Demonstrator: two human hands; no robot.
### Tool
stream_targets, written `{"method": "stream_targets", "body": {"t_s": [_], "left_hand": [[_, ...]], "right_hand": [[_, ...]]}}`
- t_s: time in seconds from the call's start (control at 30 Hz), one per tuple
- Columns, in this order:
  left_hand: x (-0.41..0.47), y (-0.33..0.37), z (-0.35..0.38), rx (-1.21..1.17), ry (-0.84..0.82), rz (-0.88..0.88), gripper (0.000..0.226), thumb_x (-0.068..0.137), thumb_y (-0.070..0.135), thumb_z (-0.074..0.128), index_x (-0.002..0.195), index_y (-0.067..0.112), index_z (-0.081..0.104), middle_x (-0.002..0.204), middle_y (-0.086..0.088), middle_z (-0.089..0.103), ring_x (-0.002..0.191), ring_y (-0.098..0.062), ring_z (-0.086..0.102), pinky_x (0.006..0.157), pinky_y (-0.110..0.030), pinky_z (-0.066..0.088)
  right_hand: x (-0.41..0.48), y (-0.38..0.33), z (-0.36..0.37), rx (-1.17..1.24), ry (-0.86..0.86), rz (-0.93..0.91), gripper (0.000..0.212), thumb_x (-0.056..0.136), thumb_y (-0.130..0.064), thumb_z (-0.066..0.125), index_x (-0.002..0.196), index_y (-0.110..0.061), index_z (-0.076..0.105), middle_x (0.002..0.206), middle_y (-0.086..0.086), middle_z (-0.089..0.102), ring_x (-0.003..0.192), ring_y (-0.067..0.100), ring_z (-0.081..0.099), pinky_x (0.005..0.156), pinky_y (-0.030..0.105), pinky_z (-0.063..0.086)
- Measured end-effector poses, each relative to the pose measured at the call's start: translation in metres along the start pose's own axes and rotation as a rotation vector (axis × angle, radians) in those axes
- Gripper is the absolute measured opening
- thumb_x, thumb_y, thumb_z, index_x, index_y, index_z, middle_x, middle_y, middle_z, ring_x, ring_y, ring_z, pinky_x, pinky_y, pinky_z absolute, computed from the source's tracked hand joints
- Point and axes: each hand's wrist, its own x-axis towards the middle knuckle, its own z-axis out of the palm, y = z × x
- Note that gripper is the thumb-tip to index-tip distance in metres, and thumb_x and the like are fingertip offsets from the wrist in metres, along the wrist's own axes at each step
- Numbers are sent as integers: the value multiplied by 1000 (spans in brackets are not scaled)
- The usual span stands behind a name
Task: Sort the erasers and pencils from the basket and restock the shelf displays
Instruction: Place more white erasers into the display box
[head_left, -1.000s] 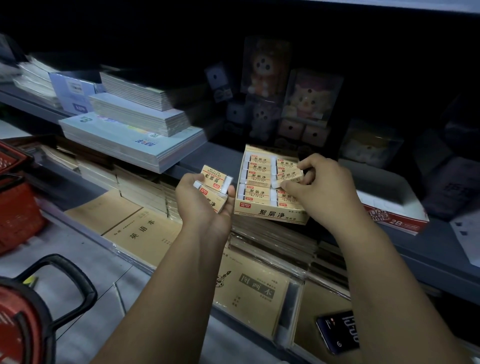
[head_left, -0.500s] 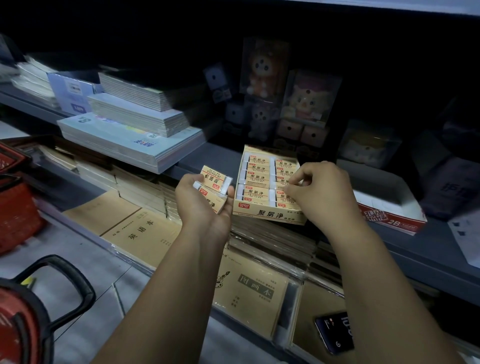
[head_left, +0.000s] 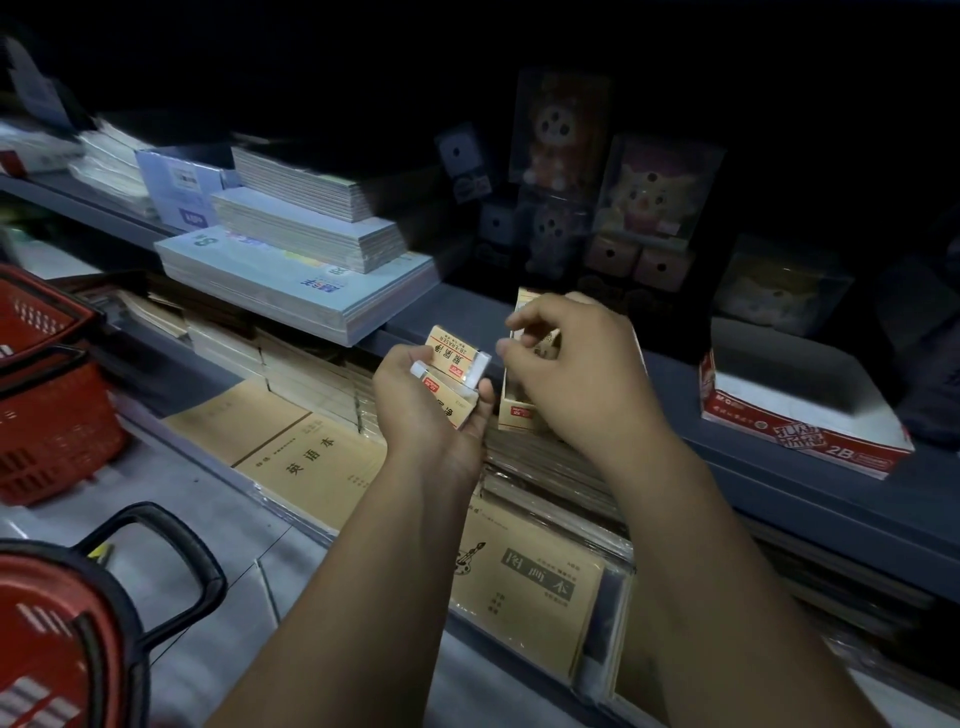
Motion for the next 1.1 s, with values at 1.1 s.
{"method": "stream_targets", "body": {"t_s": [1.1], "left_hand": [[-3,0,4,-69,-83,-66,18,94,28,56,97,11,63,87,-6,67,74,-21,65,59,-22,52]], "right_hand": [[1,1,-31,449,-58,469,7,90,-1,68,89,-2,62,79,13,74,64,26,76,73,47,63]]}}
